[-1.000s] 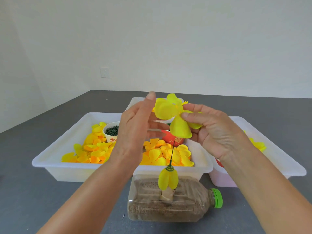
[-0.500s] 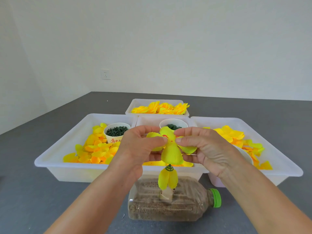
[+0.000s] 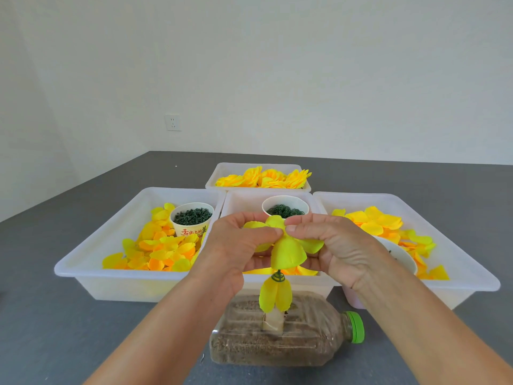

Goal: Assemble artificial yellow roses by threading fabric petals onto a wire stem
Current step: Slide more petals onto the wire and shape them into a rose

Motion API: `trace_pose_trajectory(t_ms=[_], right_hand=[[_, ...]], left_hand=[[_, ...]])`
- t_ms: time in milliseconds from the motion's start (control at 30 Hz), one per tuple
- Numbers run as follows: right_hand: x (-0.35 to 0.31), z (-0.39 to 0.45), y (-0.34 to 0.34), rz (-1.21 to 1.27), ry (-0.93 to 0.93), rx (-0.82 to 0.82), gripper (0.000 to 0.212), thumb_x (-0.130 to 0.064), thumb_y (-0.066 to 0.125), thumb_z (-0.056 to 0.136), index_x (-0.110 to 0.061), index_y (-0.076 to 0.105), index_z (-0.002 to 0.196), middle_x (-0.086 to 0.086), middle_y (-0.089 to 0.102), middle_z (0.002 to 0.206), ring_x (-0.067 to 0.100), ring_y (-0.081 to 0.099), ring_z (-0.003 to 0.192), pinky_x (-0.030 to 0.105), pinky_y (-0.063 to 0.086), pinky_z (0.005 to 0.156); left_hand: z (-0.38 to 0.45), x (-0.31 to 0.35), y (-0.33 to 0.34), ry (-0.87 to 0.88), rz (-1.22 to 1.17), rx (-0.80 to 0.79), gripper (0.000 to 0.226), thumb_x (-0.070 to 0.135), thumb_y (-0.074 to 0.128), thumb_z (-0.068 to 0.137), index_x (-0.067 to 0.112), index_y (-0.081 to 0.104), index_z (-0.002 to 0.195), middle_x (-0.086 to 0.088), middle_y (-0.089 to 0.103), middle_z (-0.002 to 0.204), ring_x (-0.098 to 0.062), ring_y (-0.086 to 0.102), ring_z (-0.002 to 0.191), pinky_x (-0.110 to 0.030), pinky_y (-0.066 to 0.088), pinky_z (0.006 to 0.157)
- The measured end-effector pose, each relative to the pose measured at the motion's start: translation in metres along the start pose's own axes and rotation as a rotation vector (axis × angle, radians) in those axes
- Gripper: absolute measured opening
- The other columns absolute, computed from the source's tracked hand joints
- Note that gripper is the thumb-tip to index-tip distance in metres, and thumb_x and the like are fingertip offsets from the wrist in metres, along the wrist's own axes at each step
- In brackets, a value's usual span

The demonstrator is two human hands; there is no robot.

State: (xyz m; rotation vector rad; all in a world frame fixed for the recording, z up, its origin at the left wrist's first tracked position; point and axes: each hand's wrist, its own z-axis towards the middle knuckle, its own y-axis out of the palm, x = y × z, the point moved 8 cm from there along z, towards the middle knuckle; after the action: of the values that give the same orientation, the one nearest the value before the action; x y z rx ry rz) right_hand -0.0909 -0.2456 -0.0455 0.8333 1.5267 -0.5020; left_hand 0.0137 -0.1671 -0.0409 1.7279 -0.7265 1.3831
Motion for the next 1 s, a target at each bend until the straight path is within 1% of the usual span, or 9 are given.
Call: trace_pose_trajectory(t_ms=[200, 300, 367, 467, 600, 700, 800, 900, 1000], right_hand=[[0.000, 0.004, -0.005, 0.025, -0.022, 0.030, 0.013, -0.005, 0.070, 0.073, -0.018, 0.071, 0.073, 0.001, 0.067, 0.070, 0.015, 0.063, 0.064, 0.026, 0.050, 0.058], [0.003, 0.004, -0.005, 0.056, -0.005, 0.028, 0.014, -0.002, 0.067, 0.074, -0.015, 0.070, 0.078, 0.005, 0.068, 0.074, 0.018, 0.064, 0.065, 0.028, 0.053, 0.057], [0.008, 0.003, -0.002, 0.084, 0.032, 0.013, 0.015, 0.000, 0.064, 0.076, -0.012, 0.069, 0.082, 0.007, 0.068, 0.072, 0.019, 0.064, 0.061, 0.027, 0.054, 0.054], [0.014, 0.003, 0.001, 0.106, 0.065, -0.001, 0.014, 0.001, 0.062, 0.078, -0.011, 0.068, 0.079, 0.007, 0.068, 0.067, 0.017, 0.064, 0.056, 0.026, 0.054, 0.049], [0.018, 0.003, 0.001, 0.100, 0.072, -0.010, 0.012, 0.000, 0.062, 0.079, -0.010, 0.067, 0.078, 0.007, 0.067, 0.067, 0.018, 0.064, 0.057, 0.026, 0.054, 0.049], [0.018, 0.004, 0.003, 0.092, 0.079, -0.017, 0.010, -0.002, 0.062, 0.080, -0.010, 0.067, 0.081, 0.008, 0.067, 0.071, 0.019, 0.063, 0.062, 0.025, 0.054, 0.051], [0.019, 0.005, 0.002, 0.081, 0.084, -0.018, 0.009, -0.003, 0.063, 0.079, -0.010, 0.067, 0.082, 0.008, 0.066, 0.075, 0.020, 0.062, 0.065, 0.027, 0.053, 0.056], [0.022, 0.004, 0.002, 0.070, 0.085, -0.021, 0.011, -0.001, 0.063, 0.079, -0.009, 0.066, 0.085, 0.009, 0.066, 0.076, 0.021, 0.062, 0.066, 0.028, 0.053, 0.059], [0.026, 0.003, 0.002, 0.041, 0.083, -0.026, 0.012, 0.000, 0.063, 0.079, -0.010, 0.066, 0.085, 0.008, 0.067, 0.072, 0.018, 0.063, 0.062, 0.026, 0.053, 0.055]], left_hand=[[0.004, 0.004, 0.002, 0.026, 0.007, -0.003, 0.023, -0.003, 0.070, 0.075, 0.009, 0.063, 0.093, -0.006, 0.066, 0.071, -0.015, 0.064, 0.049, -0.025, 0.053, 0.044], [0.005, 0.001, 0.003, 0.011, 0.005, -0.009, 0.025, -0.004, 0.069, 0.076, 0.007, 0.062, 0.097, -0.007, 0.066, 0.072, -0.015, 0.064, 0.048, -0.025, 0.053, 0.044], [0.006, -0.002, 0.002, -0.003, 0.004, -0.009, 0.027, -0.004, 0.069, 0.075, 0.005, 0.062, 0.100, -0.008, 0.066, 0.072, -0.015, 0.064, 0.051, -0.026, 0.053, 0.045], [0.006, -0.007, 0.000, -0.024, 0.008, -0.007, 0.030, -0.005, 0.069, 0.075, 0.001, 0.062, 0.104, -0.010, 0.067, 0.074, -0.019, 0.065, 0.057, -0.028, 0.055, 0.047], [0.006, -0.011, -0.001, -0.043, 0.005, -0.021, 0.029, -0.005, 0.068, 0.076, 0.000, 0.062, 0.104, -0.011, 0.067, 0.076, -0.019, 0.066, 0.057, -0.028, 0.055, 0.048], [0.005, -0.011, -0.001, -0.054, 0.013, -0.034, 0.024, -0.004, 0.066, 0.078, 0.001, 0.062, 0.101, -0.011, 0.067, 0.074, -0.019, 0.065, 0.056, -0.028, 0.056, 0.049], [0.005, -0.011, -0.002, -0.059, -0.005, -0.053, 0.012, -0.001, 0.063, 0.081, 0.003, 0.061, 0.092, -0.009, 0.067, 0.067, -0.019, 0.064, 0.053, -0.029, 0.056, 0.048], [0.003, -0.013, -0.005, -0.060, -0.019, -0.074, 0.009, 0.005, 0.061, 0.084, 0.004, 0.059, 0.094, -0.009, 0.068, 0.067, -0.021, 0.064, 0.053, -0.031, 0.058, 0.051], [-0.001, -0.019, -0.010, -0.072, 0.001, -0.070, 0.004, 0.008, 0.057, 0.089, 0.006, 0.059, 0.091, -0.008, 0.068, 0.067, -0.021, 0.065, 0.054, -0.030, 0.057, 0.050]])
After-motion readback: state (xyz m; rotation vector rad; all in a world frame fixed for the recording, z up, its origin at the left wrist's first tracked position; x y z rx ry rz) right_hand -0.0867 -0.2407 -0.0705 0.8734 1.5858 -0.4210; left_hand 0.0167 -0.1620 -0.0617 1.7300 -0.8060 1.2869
